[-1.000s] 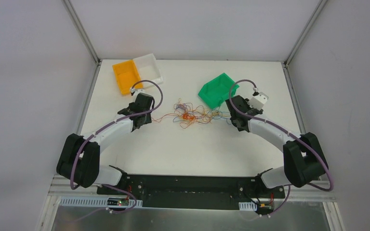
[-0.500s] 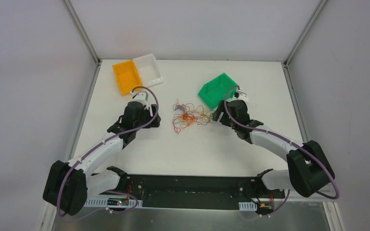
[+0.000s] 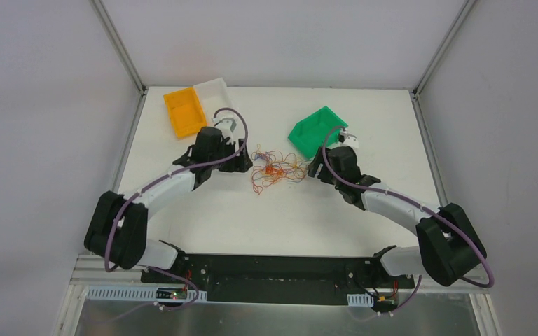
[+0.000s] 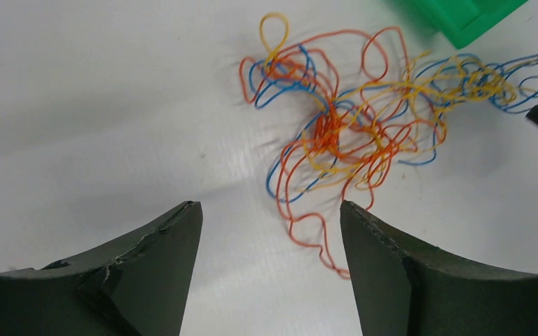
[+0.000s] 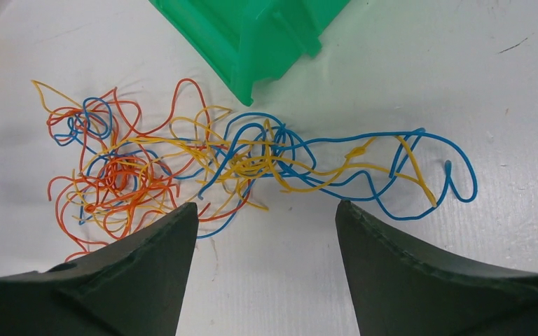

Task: Untangle the cables
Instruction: Untie the cable.

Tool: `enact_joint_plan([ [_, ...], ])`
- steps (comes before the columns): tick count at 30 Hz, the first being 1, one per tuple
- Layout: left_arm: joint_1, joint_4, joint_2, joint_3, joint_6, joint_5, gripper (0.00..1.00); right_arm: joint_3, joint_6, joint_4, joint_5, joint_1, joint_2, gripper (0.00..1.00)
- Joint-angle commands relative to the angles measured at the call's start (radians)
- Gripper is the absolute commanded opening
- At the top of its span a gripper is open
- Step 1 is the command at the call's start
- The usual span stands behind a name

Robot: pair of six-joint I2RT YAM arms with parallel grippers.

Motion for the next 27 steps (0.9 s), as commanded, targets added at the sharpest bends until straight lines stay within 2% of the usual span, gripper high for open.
enact_joint_plan([
  [1, -0.014, -0.096, 0.143, 0.196, 0.004, 0.111, 0.73, 0.031, 0.017, -0.002, 0.039, 0.005, -0.028, 0.75],
  [7, -0.073, -0.164, 0.309, 0.335, -0.025, 0.128, 0.70, 0.025, 0.033, -0.008, 0.079, 0.004, -0.034, 0.75],
  [11, -0.146, -0.264, 0.400, 0.449, -0.006, 0.046, 0.69, 0.031, 0.047, -0.017, 0.089, 0.005, -0.033, 0.75],
  [14, -0.153, -0.347, 0.478, 0.515, -0.019, 0.025, 0.57, 0.029, 0.056, -0.020, 0.106, 0.004, -0.040, 0.75],
  [19, -0.158, -0.365, 0.527, 0.519, -0.017, -0.002, 0.49, 0.031, 0.060, -0.015, 0.092, 0.005, -0.030, 0.75],
  [21, -0.158, -0.374, 0.532, 0.517, 0.001, -0.017, 0.37, 0.030, 0.049, -0.005, 0.061, 0.004, -0.026, 0.75],
  [23, -0.158, -0.377, 0.526, 0.506, 0.033, 0.025, 0.07, 0.022, 0.036, 0.010, 0.044, 0.008, -0.030, 0.75],
  [24, -0.158, -0.377, 0.513, 0.491, 0.050, 0.068, 0.00, 0.018, 0.030, 0.019, 0.045, 0.008, -0.036, 0.75],
  [27, -0.159, -0.363, 0.422, 0.396, 0.091, 0.128, 0.00, 0.007, 0.012, 0.023, 0.080, 0.010, -0.055, 0.75],
])
